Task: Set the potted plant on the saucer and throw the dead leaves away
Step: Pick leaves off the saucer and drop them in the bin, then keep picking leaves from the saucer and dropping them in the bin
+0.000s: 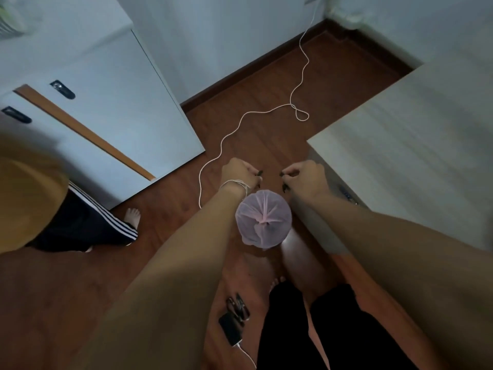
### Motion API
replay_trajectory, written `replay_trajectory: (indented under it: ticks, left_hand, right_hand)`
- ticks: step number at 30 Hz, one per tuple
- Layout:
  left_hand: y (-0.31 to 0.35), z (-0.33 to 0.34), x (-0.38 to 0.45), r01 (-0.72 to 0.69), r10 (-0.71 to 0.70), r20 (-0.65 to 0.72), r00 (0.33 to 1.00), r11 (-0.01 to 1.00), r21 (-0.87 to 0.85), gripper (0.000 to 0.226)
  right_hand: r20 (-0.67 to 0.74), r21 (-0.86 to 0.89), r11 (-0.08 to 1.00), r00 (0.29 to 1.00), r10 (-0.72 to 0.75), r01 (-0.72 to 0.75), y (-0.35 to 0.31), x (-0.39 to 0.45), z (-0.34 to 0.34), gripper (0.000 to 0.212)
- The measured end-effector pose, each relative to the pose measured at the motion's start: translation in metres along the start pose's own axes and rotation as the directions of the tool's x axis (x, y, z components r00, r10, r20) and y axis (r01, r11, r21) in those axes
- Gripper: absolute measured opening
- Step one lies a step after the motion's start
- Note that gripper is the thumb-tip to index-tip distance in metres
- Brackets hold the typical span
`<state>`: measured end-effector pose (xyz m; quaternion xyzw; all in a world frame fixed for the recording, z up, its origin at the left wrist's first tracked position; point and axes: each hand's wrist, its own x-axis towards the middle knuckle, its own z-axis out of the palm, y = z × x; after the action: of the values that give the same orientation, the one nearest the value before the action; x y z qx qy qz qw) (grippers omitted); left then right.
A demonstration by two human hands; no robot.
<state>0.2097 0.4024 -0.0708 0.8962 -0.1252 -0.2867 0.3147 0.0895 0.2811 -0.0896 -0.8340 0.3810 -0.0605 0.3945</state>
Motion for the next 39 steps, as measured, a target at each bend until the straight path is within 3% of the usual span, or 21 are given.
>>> replay_trajectory:
  ticks: [3, 9, 18, 27, 31, 34, 37, 39]
  left_hand:
    - [-0.011, 0.002, 0.005, -0.006, 0.006, 0.025, 1.000, 1.000, 0.014, 0.005]
    - [-0.022, 0.012, 0.014, -0.011, 0.010, 0.033, 0.999, 0.999, 0.050, 0.016]
    - [-0.025, 0.007, 0.013, 0.005, -0.011, 0.051, 0.999, 0.994, 0.112, 0.022]
    - [0.033, -0.012, 0.015, -0.081, 0.077, 0.027, 0.997, 0.953, 0.290, 0.025]
    - [0.081, -0.003, 0.015, -0.170, 0.153, 0.092, 0.984, 0.959, 0.227, 0.029]
    - [0.123, 0.029, 0.007, -0.252, 0.223, 0.228, 0.948, 0.962, 0.109, 0.023]
    - [0.168, 0.082, -0.010, -0.425, 0.347, 0.344, 0.872, 0.886, 0.184, 0.007]
    - [0.193, 0.127, -0.022, -0.521, 0.414, 0.431, 0.802, 0.838, 0.163, 0.012]
  right_hand:
    - [0.003, 0.015, 0.999, 1.000, 0.028, -0.028, -0.002, 0.009, 0.014, 0.017]
    - [0.073, 0.015, 1.000, 0.997, 0.010, -0.011, 0.000, 0.015, 0.026, 0.025]
    - [0.166, 0.022, 0.989, 0.976, 0.138, -0.144, 0.035, 0.014, 0.012, 0.027]
    - [0.082, 0.131, 0.976, 0.983, 0.166, -0.176, 0.053, -0.007, -0.063, 0.021]
    - [-0.011, 0.143, 0.972, 0.982, 0.188, -0.185, 0.076, -0.031, -0.105, 0.021]
    - [-0.041, 0.162, 0.954, 0.964, 0.261, -0.252, 0.104, -0.059, -0.143, 0.021]
    - [-0.123, 0.151, 0.947, 0.945, 0.302, -0.283, 0.139, -0.098, -0.187, 0.023]
    - [-0.176, 0.142, 0.935, 0.921, 0.348, -0.326, 0.163, -0.130, -0.219, 0.024]
